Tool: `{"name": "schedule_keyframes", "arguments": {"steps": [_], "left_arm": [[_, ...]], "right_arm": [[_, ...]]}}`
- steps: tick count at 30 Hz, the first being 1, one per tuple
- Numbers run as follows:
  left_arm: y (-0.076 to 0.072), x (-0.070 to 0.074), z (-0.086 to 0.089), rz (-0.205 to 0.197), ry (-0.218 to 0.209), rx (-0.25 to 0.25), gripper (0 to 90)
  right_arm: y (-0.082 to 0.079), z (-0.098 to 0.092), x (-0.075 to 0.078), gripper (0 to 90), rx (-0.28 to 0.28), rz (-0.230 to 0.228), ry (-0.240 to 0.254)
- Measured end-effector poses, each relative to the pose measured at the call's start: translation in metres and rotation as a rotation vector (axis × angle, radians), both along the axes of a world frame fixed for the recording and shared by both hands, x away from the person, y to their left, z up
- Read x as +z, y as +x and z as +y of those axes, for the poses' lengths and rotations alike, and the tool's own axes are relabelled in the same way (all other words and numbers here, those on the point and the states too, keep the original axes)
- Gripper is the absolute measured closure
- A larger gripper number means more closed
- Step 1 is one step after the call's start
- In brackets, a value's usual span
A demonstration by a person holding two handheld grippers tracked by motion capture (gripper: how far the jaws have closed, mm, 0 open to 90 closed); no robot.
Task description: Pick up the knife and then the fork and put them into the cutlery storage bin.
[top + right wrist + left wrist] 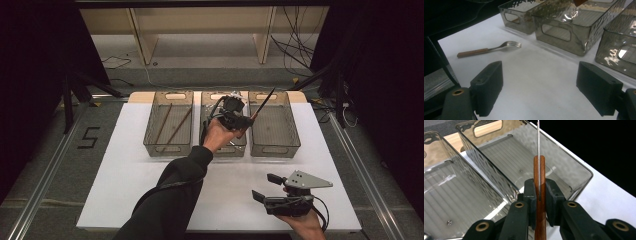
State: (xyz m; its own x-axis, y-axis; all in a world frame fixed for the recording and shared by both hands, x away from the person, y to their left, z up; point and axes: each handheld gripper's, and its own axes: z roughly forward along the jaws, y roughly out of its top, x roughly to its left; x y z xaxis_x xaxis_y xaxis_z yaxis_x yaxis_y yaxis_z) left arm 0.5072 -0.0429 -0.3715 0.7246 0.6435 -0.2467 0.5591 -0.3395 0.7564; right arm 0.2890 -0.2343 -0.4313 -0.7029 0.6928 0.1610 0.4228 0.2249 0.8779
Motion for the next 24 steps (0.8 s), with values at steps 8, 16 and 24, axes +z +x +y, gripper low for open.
{"name": "schedule_keyframes", "arguments": {"steps": [8,16,24], "left_arm": [[0.007,-0.005,-0.012,0.024,-0.009,0.004,79.9],[0.01,-0.008,-0.028,0.04,-0.016,0.001,79.9],[0.012,-0.008,-0.039,0.045,-0.007,-0.005,79.9]], "right_arm": [[0.0,0.001,0.0,22.2,0.006,0.001,0.0],[0.0,0.001,-0.001,22.2,0.007,0.005,0.001],[-0.001,0.001,-0.001,22.2,0.011,0.001,0.0]]}}
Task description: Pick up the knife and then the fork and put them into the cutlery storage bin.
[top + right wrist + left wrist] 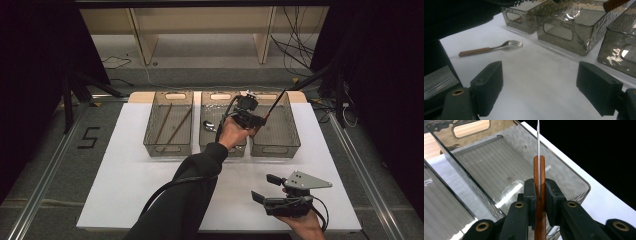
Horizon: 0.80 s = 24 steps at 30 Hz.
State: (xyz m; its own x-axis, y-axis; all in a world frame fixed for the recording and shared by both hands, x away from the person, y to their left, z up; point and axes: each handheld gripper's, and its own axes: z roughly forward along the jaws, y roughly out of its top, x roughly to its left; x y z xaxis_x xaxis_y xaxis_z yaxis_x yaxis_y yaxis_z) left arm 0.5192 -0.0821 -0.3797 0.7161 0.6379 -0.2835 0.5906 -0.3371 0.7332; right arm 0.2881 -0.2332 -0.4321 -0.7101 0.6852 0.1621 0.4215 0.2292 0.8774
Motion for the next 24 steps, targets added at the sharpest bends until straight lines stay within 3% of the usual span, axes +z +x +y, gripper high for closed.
{"name": "schedule_keyframes", "arguments": {"steps": [24], "left_arm": [[0.006,-0.01,-0.016,0.029,0.018,0.01,79.8]], "right_arm": [[-0.001,-0.001,0.001,22.2,0.002,0.001,0.006]]}}
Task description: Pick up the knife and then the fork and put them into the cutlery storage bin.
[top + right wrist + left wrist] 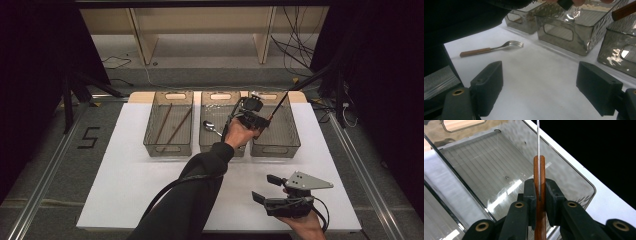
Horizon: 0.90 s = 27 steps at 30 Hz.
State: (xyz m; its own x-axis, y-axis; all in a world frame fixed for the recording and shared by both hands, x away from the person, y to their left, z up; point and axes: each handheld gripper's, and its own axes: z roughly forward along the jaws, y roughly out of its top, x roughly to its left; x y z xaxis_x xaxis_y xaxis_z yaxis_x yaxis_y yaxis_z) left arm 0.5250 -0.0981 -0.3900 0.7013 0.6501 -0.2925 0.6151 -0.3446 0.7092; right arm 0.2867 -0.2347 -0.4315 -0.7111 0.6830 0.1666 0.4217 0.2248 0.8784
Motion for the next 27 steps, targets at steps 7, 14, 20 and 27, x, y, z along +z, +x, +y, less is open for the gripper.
{"name": "schedule_keyframes", "arguments": {"steps": [7,14,20,27], "left_arm": [[0.001,-0.006,-0.001,0.017,0.01,0.008,79.7],[0.003,-0.009,-0.004,0.028,0.015,0.017,79.6],[0.003,-0.011,-0.006,0.042,0.021,0.021,68.2],[0.0,0.001,-0.004,0.027,0.017,0.014,44.2]], "right_arm": [[0.0,0.001,0.0,22.2,0.002,0.001,0.0],[0.0,0.0,0.0,22.3,0.002,0.001,0.002],[0.0,0.0,0.0,22.3,0.003,0.001,0.001],[0.0,0.001,0.0,22.3,0.007,-0.002,-0.004]]}}
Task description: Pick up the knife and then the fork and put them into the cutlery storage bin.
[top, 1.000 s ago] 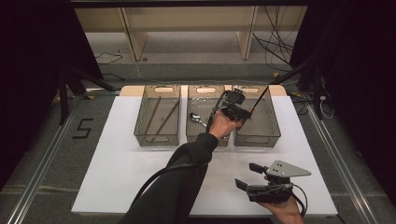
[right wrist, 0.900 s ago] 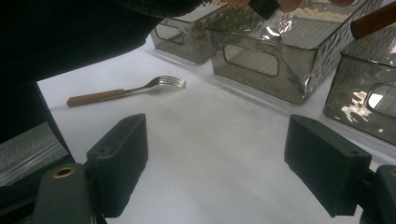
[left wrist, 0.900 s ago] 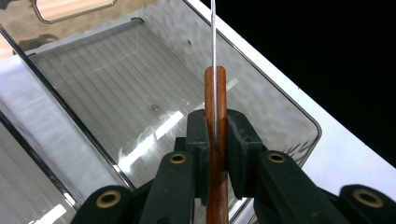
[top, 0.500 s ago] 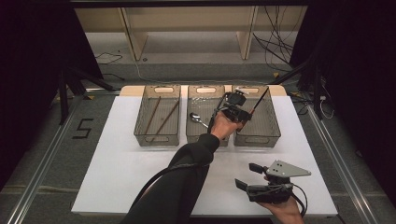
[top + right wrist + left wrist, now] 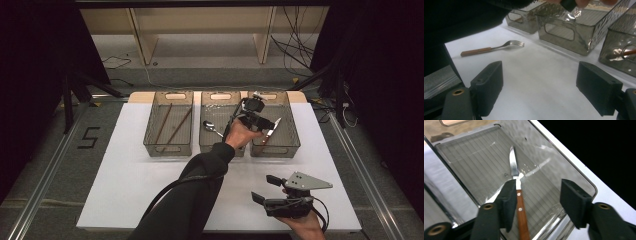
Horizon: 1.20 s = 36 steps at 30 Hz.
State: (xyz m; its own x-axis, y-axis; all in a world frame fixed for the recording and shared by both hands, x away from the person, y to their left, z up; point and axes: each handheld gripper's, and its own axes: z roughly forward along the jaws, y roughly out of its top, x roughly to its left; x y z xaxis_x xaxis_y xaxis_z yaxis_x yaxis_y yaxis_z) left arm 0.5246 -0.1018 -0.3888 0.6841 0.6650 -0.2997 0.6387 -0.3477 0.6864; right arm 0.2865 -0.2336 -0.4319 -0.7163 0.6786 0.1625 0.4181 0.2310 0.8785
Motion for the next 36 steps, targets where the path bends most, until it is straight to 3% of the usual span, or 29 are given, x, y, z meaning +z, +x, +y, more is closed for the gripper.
{"name": "schedule_keyframes", "arguments": {"steps": [9,15,26,29,36], "left_arm": [[-0.01,0.02,0.02,-0.005,0.017,-0.025,26.2],[-0.025,0.034,0.055,-0.025,0.008,-0.027,21.5],[-0.047,0.033,0.108,-0.043,-0.006,-0.003,19.3],[-0.056,0.029,0.128,-0.053,0.014,0.002,18.8],[-0.07,0.023,0.152,-0.056,0.052,0.014,17.8]], "right_arm": [[0.0,-0.001,0.0,22.3,-0.009,0.004,0.001],[0.0,0.001,-0.001,22.3,-0.012,0.006,-0.003],[0.001,0.0,-0.001,22.3,-0.018,-0.001,-0.001],[0.001,0.0,-0.001,22.3,-0.02,-0.005,0.0],[0.001,0.0,-0.001,22.2,-0.022,-0.003,0.0]]}}
